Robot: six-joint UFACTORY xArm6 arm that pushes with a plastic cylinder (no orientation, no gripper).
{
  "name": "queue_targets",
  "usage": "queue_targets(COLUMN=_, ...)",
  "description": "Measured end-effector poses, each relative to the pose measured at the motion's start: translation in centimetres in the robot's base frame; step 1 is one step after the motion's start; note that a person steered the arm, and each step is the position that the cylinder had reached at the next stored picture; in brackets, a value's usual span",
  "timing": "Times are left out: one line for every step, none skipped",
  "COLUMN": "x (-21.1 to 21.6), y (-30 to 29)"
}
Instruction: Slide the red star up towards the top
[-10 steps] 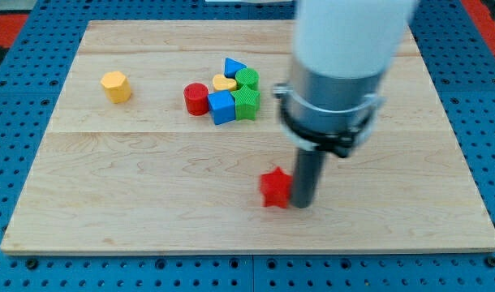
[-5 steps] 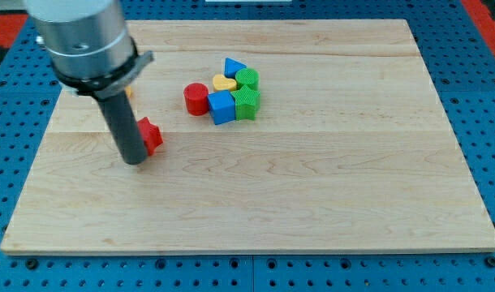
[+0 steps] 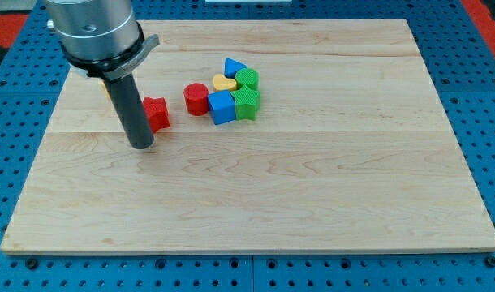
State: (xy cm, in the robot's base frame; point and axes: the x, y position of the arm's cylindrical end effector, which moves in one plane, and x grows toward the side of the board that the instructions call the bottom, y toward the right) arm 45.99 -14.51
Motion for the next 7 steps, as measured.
queue_targets(x=-1.3, y=0.1)
queue_targets(x=-2.9, y=0.1)
queue_targets(x=-5.0, y=0.2)
queue_targets(x=-7.6, y=0.1)
queue_targets(x=-9.8, y=0.1)
queue_targets(x=-11.3, y=-0.9)
queue_targets(x=-11.7, y=-3.9)
